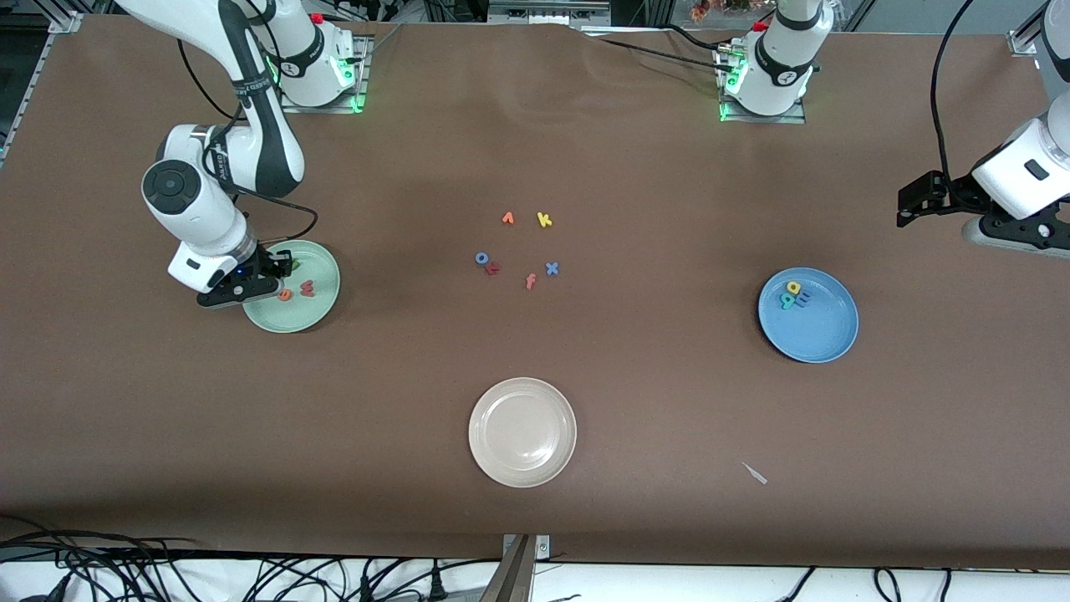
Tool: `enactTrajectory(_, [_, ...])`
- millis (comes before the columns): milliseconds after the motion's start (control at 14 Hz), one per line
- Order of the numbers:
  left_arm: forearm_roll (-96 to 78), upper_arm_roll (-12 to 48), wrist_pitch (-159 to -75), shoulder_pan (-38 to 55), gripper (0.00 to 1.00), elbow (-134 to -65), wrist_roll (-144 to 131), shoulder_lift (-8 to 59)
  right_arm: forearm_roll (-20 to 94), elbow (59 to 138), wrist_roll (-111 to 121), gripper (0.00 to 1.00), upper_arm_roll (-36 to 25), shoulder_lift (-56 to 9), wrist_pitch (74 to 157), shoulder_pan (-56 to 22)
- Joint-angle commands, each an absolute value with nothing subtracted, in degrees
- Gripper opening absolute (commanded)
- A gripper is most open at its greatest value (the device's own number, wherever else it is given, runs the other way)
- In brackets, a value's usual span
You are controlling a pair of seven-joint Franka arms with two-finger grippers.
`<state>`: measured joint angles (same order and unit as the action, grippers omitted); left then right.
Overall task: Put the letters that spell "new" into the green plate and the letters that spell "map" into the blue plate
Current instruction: 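Carry the orange e to the green plate and open the right gripper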
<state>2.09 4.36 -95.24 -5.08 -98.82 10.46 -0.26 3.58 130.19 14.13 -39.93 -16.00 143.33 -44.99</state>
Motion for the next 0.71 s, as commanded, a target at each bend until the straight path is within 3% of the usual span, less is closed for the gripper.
enactTrajectory(0, [0.6, 4.1, -94.0, -4.9, 1.0, -97.5, 11.5, 0.3, 4.4, 122.8, 12.7, 0.52, -39.7, -14.6, 132.4, -44.9])
enactTrajectory(285, [0.6, 4.1, -94.0, -4.9, 1.0, -97.5, 11.5, 0.3, 4.4, 109.6, 7.6, 0.53, -39.5, -15.1, 115.8, -45.5])
enactTrajectory(570, [0.6, 4.1, -94.0, -4.9, 1.0, -97.5, 11.5, 0.3, 4.2, 99.8, 7.9, 0.64, -39.6, -15.1, 103.7, -45.3])
enactTrajectory(642, [0.6, 4.1, -94.0, -4.9, 1.0, -97.5, 11.5, 0.3, 4.2, 97.5, 7.6, 0.78, -39.6, -15.2, 101.2, -45.2])
